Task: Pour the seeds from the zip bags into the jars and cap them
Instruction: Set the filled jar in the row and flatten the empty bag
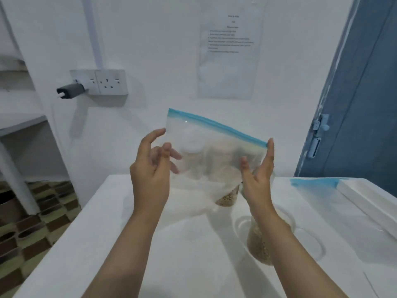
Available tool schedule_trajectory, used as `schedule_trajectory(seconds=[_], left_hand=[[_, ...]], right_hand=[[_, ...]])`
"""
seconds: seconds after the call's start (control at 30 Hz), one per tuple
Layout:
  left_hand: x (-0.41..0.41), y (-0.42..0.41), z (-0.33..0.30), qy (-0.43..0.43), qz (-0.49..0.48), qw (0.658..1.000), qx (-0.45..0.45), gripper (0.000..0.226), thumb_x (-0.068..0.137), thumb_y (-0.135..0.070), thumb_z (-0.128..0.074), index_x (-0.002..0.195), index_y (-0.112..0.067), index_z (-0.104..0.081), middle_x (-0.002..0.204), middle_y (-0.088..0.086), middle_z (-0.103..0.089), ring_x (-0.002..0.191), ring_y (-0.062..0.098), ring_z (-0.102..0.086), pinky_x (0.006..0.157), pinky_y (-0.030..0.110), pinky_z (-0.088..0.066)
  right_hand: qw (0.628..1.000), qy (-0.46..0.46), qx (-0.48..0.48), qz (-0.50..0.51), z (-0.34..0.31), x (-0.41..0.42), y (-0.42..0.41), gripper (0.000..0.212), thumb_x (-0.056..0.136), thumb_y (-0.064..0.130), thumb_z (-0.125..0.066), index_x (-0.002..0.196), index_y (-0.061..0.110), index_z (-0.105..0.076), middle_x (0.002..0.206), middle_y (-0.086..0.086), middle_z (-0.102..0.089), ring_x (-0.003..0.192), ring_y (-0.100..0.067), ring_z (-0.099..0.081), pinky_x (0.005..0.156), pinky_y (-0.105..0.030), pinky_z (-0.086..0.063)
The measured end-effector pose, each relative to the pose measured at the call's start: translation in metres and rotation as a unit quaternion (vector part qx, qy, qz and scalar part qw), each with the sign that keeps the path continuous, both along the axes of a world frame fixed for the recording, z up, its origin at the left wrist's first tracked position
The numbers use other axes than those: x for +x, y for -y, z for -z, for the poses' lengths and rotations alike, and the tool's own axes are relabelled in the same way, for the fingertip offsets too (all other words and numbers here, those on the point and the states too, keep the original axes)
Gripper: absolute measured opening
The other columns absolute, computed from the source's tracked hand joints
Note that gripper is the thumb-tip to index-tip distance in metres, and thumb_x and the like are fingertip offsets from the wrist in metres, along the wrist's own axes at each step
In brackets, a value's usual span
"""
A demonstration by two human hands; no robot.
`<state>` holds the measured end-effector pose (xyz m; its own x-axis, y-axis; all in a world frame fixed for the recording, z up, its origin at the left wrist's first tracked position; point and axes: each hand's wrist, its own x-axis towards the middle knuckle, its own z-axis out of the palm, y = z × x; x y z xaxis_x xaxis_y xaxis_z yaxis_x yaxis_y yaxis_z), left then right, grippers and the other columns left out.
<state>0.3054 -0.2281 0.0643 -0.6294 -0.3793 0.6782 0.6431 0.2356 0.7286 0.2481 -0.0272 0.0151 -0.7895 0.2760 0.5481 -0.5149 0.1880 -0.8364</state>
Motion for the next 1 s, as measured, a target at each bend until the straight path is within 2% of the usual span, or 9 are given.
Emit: schedule_trajectory(seconds=[0.07, 0.13, 0.2, 0.3, 0.53, 0.67, 0.77, 0.9, 1.0], left_hand=[[0.005, 0.008, -0.006, -0.025, -0.010, 1.000, -0.002, 0.039, 0.105, -0.017, -0.049, 0.123, -0.051, -0.055, 0.083, -0.002, -0.070, 0.057, 0.017, -0.060, 0.061, 0.022, -0.044], [0.007, 0.015, -0.008, -0.044, -0.024, 0.999, -0.012, 0.049, 0.105, -0.006, -0.045, 0.128, -0.048, -0.056, 0.086, -0.007, -0.069, 0.056, 0.016, -0.058, 0.061, 0.016, -0.043], [0.009, 0.021, -0.008, -0.046, -0.033, 0.998, -0.015, 0.047, 0.105, -0.006, -0.044, 0.127, -0.045, -0.059, 0.087, -0.010, -0.066, 0.055, 0.015, -0.056, 0.060, 0.014, -0.043], [0.010, 0.025, -0.008, -0.029, -0.042, 0.999, 0.004, 0.036, 0.106, -0.015, -0.046, 0.123, -0.043, -0.061, 0.088, -0.011, -0.066, 0.054, 0.013, -0.054, 0.059, 0.015, -0.044], [0.017, 0.006, -0.031, 0.027, 0.010, 0.999, 0.035, 0.035, 0.096, -0.020, -0.064, 0.125, -0.040, -0.058, 0.091, -0.025, -0.062, 0.057, 0.005, -0.058, 0.065, 0.020, -0.046], [0.027, -0.021, -0.037, 0.041, 0.109, 0.990, 0.080, 0.037, 0.097, -0.014, -0.061, 0.123, -0.040, -0.059, 0.115, -0.014, -0.067, 0.061, 0.006, -0.062, 0.058, 0.016, -0.047], [0.025, -0.049, -0.029, 0.093, 0.206, 0.972, 0.060, 0.046, 0.089, -0.021, -0.072, 0.127, -0.041, -0.057, 0.128, -0.012, -0.062, 0.073, 0.009, -0.070, 0.059, 0.016, -0.051], [0.014, -0.098, -0.012, 0.147, 0.274, 0.950, 0.007, 0.058, 0.090, -0.012, -0.066, 0.139, -0.035, -0.047, 0.119, -0.015, -0.066, 0.077, 0.003, -0.069, 0.063, 0.019, -0.056], [0.005, -0.137, -0.001, 0.171, 0.305, 0.937, -0.028, 0.057, 0.087, -0.024, -0.073, 0.138, -0.039, -0.050, 0.118, -0.012, -0.067, 0.091, 0.002, -0.067, 0.078, 0.023, -0.058]], right_hand=[[0.997, 0.008, -0.026, -0.066, -0.003, -0.006, 0.011, 0.074, 0.092, 0.056, -0.056, 0.149, 0.060, -0.010, 0.163, 0.021, -0.012, 0.150, -0.003, -0.013, 0.123, -0.044, -0.022], [0.993, 0.027, -0.040, -0.112, -0.004, -0.011, 0.020, 0.066, 0.093, 0.056, -0.058, 0.145, 0.065, -0.018, 0.155, 0.015, -0.035, 0.139, -0.009, -0.041, 0.113, -0.051, -0.040], [0.992, 0.026, -0.048, -0.113, -0.008, -0.010, 0.028, 0.058, 0.097, 0.043, -0.057, 0.146, 0.057, -0.029, 0.127, 0.011, -0.054, 0.098, -0.006, -0.063, 0.088, -0.039, -0.057], [0.993, 0.019, -0.091, -0.076, -0.021, -0.002, 0.030, 0.045, 0.101, 0.026, -0.055, 0.144, 0.034, -0.045, 0.099, 0.009, -0.052, 0.058, -0.005, -0.049, 0.057, -0.026, -0.049], [0.988, 0.040, -0.144, -0.048, -0.074, 0.056, -0.010, 0.037, 0.099, 0.010, -0.055, 0.132, 0.026, -0.058, 0.086, 0.019, -0.059, 0.052, -0.006, -0.046, 0.052, -0.021, -0.043], [0.991, 0.017, -0.135, -0.009, -0.082, 0.090, -0.045, 0.049, 0.096, -0.001, -0.051, 0.134, 0.028, -0.059, 0.108, 0.012, -0.060, 0.059, -0.009, -0.050, 0.054, -0.021, -0.044], [0.991, 0.013, -0.124, 0.056, -0.075, 0.102, -0.078, 0.053, 0.094, -0.004, -0.051, 0.131, 0.034, -0.060, 0.106, 0.017, -0.062, 0.061, -0.007, -0.052, 0.055, -0.020, -0.045], [0.982, 0.040, -0.137, 0.123, -0.059, 0.111, -0.133, 0.055, 0.093, -0.007, -0.050, 0.132, 0.031, -0.060, 0.109, 0.014, -0.061, 0.062, -0.006, -0.051, 0.054, -0.019, -0.044], [0.977, 0.056, -0.119, 0.170, -0.047, 0.116, -0.178, 0.056, 0.092, -0.006, -0.049, 0.128, 0.036, -0.060, 0.113, 0.015, -0.060, 0.063, -0.006, -0.052, 0.054, -0.018, -0.044]])
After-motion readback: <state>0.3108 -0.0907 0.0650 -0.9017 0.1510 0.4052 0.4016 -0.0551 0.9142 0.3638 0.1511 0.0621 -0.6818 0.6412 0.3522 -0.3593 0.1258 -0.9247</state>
